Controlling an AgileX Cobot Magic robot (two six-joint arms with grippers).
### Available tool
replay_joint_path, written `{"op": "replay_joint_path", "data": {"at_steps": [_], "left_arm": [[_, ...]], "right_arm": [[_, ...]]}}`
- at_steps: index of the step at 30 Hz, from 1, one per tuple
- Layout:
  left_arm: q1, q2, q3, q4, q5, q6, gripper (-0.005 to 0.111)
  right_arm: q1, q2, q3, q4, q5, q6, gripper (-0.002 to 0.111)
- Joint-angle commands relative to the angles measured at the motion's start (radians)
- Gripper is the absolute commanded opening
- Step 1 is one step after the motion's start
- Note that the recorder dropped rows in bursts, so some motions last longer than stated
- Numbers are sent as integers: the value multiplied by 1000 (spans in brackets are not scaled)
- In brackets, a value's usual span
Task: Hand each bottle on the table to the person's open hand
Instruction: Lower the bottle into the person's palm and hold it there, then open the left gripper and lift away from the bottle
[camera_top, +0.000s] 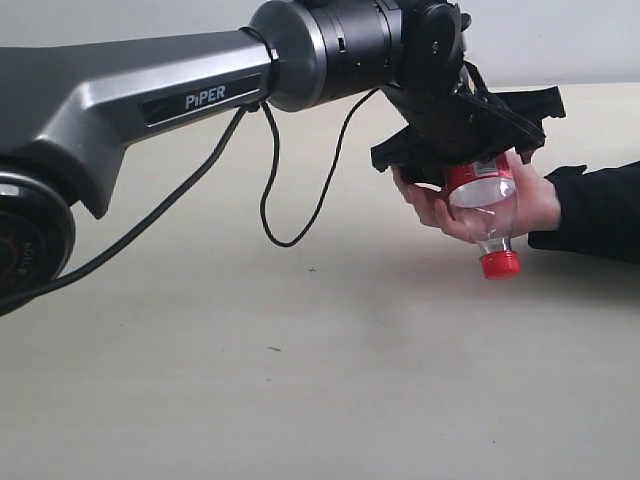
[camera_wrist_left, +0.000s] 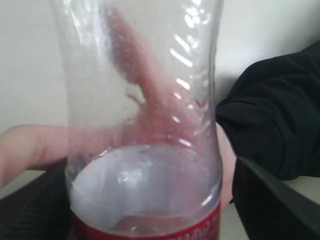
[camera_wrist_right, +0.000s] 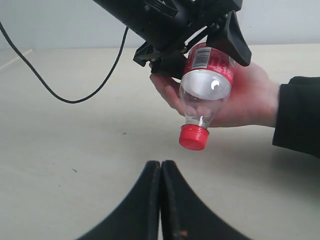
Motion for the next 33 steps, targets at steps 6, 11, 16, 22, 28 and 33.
{"op": "replay_joint_path", "data": {"at_steps": [6,11,16,22,28,33], "left_arm": [[-1,-1,0,-1,-8,8,79],[-1,-12,-15,-1,-6,8,79],[1,-36,-15,1,-5,13,79],[3,-65,-15,12,22,37,79],[13,-101,-15,12,66,59,78],[39,-208,-15,20,82,91,75]], "right_arm": [[0,-3,5,1,-12,-2,0],[0,-3,5,1,-12,-2,0],[0,-3,5,1,-12,-2,0],[0,-3,5,1,-12,-2,0],[0,-3,5,1,-12,-2,0],[0,-3,5,1,-8,-2,0]]}}
